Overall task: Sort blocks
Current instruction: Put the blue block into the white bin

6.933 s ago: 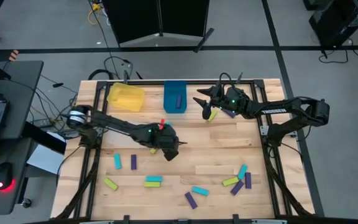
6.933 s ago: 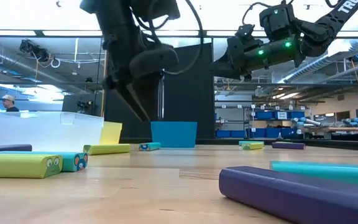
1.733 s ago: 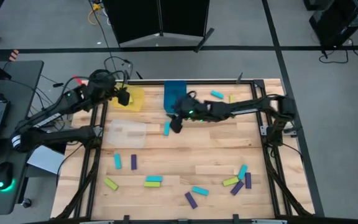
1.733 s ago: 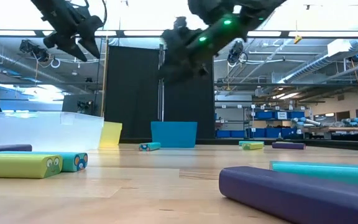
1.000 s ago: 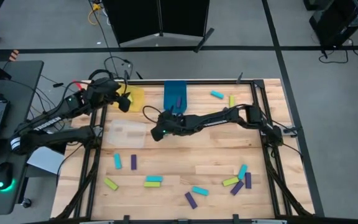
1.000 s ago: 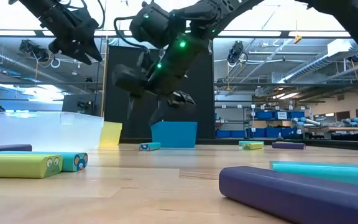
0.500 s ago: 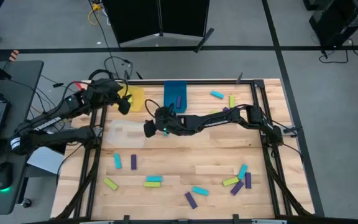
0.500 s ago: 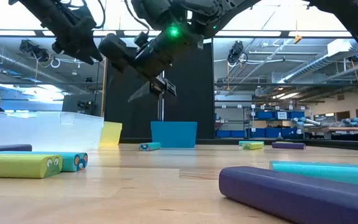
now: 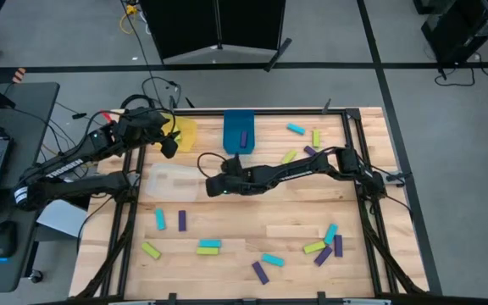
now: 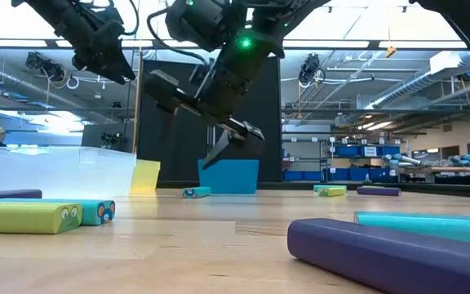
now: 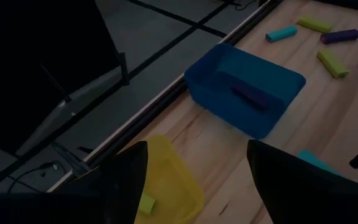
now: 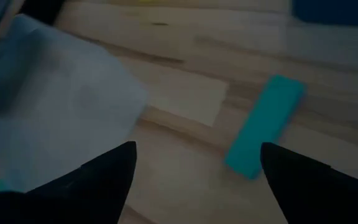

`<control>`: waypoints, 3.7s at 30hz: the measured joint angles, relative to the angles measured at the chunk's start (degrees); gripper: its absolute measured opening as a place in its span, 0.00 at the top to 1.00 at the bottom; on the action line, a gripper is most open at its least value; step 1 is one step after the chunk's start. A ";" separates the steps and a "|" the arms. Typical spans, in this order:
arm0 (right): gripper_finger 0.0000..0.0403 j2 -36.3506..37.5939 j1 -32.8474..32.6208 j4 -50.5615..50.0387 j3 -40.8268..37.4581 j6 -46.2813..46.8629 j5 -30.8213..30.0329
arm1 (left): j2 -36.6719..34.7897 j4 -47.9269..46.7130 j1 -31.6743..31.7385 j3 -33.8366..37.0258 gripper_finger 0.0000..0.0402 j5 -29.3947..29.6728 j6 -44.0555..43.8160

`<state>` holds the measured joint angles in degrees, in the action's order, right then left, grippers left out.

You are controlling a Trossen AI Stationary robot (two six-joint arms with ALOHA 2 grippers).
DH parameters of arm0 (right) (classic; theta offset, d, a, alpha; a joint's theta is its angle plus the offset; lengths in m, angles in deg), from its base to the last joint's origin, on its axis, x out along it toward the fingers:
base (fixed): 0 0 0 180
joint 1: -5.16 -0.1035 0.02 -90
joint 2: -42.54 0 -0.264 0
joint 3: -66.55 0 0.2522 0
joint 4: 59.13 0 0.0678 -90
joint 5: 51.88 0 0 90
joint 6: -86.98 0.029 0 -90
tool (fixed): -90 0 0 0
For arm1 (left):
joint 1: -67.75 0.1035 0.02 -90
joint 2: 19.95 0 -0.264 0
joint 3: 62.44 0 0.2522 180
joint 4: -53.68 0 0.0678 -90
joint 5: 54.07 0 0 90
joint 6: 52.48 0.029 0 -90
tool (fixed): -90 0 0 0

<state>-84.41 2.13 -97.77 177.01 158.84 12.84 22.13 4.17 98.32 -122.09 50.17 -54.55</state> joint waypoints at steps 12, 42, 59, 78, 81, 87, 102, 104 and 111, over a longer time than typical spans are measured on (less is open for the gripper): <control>0.21 -0.46 1.44 -3.53 -0.07 2.76 -1.73 | -0.17 0.02 0.00 -0.07 0.29 0.00 -0.02; 0.34 -5.84 3.29 -2.38 0.15 2.52 -0.13 | -0.15 0.13 0.02 -0.07 0.29 -0.17 0.28; 0.64 -5.84 4.02 -4.82 0.07 0.03 1.40 | -0.15 0.22 0.02 -0.07 0.29 -0.17 0.31; 0.72 -5.37 3.88 -4.20 -0.23 -5.29 -1.87 | -0.15 0.22 0.02 -0.07 0.29 -0.18 0.35; 0.71 -4.78 3.84 -3.90 -0.32 -6.35 -1.88 | -0.15 0.22 0.02 -0.07 0.29 -0.17 0.33; 0.71 -2.60 2.47 -2.25 -0.31 -8.97 -1.88 | -0.15 0.26 0.02 -0.07 0.29 -0.17 0.35; 0.71 0.50 0.76 33.30 -0.04 -33.61 -0.17 | -0.15 1.71 0.02 -0.07 0.29 -0.17 0.35; 0.71 0.47 0.99 33.81 -0.10 -35.32 0.06 | -0.15 1.71 0.02 -0.07 0.29 -0.17 0.26; 0.71 0.43 1.46 36.39 -0.09 -37.10 3.59 | -0.15 2.25 0.02 -0.07 0.29 -0.17 -0.50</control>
<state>-83.98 3.60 -61.39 176.92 121.74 16.43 21.98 6.42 98.34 -122.16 50.00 -55.05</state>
